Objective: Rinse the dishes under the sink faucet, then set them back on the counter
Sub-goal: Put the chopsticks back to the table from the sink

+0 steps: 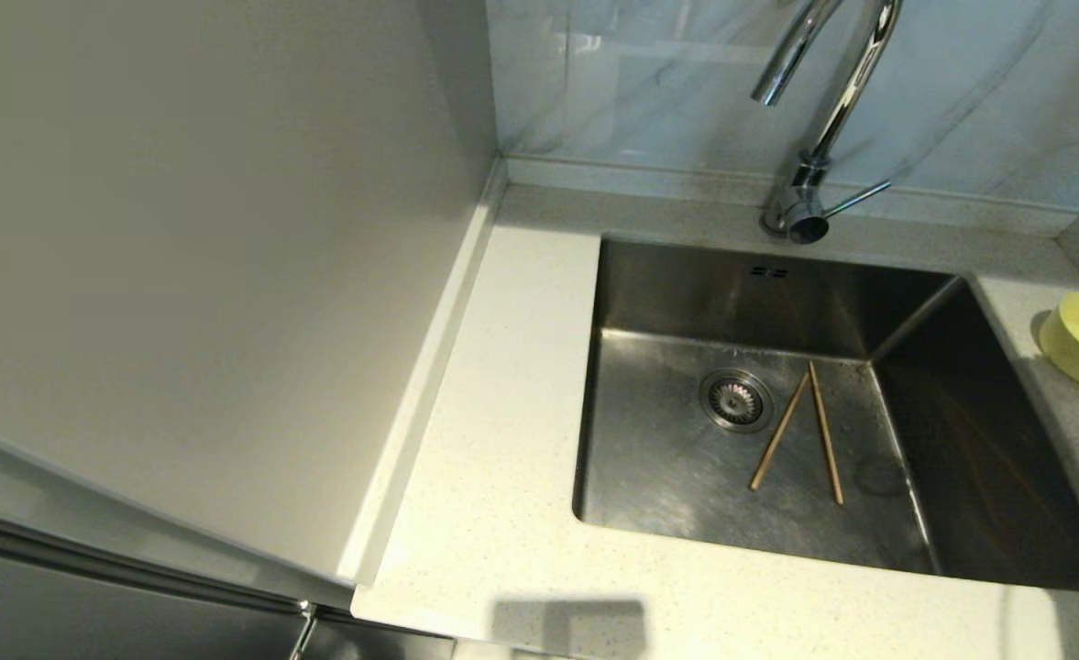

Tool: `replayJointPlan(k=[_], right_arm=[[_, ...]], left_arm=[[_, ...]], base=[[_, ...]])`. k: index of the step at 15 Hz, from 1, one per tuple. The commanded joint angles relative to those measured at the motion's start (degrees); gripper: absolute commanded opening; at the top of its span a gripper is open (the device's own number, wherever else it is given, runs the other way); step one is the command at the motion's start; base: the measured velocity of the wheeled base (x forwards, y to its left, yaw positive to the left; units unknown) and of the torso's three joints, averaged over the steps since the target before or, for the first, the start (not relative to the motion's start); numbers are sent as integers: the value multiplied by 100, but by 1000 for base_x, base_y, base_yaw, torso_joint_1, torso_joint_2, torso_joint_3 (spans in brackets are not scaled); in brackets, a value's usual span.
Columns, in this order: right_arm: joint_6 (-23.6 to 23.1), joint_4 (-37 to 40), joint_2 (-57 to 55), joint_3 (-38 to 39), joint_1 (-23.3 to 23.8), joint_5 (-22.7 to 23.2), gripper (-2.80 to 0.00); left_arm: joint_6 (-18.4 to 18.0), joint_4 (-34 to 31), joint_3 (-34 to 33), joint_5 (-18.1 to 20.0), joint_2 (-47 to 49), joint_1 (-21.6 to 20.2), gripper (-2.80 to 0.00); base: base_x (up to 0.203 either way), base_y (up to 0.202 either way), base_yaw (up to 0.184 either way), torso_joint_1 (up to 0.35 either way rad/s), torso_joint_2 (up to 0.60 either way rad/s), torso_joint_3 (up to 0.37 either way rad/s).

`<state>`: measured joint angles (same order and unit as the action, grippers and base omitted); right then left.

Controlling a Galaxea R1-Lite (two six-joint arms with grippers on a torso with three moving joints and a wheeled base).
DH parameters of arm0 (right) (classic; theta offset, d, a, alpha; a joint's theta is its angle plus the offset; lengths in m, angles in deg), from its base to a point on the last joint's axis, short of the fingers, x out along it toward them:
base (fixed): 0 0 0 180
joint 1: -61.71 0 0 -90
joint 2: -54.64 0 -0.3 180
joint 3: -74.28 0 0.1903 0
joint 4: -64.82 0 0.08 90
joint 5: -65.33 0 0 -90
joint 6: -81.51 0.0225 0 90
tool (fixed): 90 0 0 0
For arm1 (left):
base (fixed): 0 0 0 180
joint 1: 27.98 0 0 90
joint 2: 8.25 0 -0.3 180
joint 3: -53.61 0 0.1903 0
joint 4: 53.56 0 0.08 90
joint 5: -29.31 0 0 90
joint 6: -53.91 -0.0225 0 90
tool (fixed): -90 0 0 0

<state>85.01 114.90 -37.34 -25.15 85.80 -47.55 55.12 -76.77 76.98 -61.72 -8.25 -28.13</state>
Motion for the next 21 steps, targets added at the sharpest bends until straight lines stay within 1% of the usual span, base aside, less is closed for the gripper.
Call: replayJointPlan(k=[1, 4, 5, 7, 8, 10, 15, 17, 18, 20, 21], right_arm=[[-304, -62, 408, 15, -532, 202, 0], [-564, -32, 540, -61, -1555, 214, 0], [-729, 164, 548, -116, -1831, 218, 0], [-889, 667, 479, -305, -2287, 227, 0], [-926, 741, 371, -351, -2462, 223, 0], [-965, 774, 78, -364, -2684, 229, 0], [-947, 767, -693, -497, -2898, 239, 0], [-793, 661, -1078, -507, -2951, 246, 0], [-562, 390, -1331, -515, -3010, 247, 0], [50, -483, -1901, -535, -3142, 229, 0], [310, -798, -2165, -556, -3199, 189, 0]], left_arm=[[2, 2, 0, -2, -18, -2, -280], [2, 2, 0, -2, -18, -2, -280], [2, 2, 0, 5, -18, -2, -280], [2, 2, 0, -2, -18, -2, -280], [2, 2, 0, -2, -18, -2, -280], [2, 2, 0, -2, -21, -2, -280], [2, 2, 0, -2, -18, -2, -280], [2, 2, 0, -2, -18, -2, -280], [2, 2, 0, 3, -18, -2, -280], [2, 2, 0, -2, -18, -2, -280], [2, 2, 0, -2, -18, -2, -280]], base=[[0, 0, 0, 0, 0, 0], [0, 0, 0, 0, 0, 0], [0, 0, 0, 0, 0, 0], [0, 0, 0, 0, 0, 0], [0, 0, 0, 0, 0, 0], [0, 0, 0, 0, 0, 0], [0, 0, 0, 0, 0, 0], [0, 0, 0, 0, 0, 0], [0, 0, 0, 0, 0, 0], [0, 0, 0, 0, 0, 0], [0, 0, 0, 0, 0, 0]])
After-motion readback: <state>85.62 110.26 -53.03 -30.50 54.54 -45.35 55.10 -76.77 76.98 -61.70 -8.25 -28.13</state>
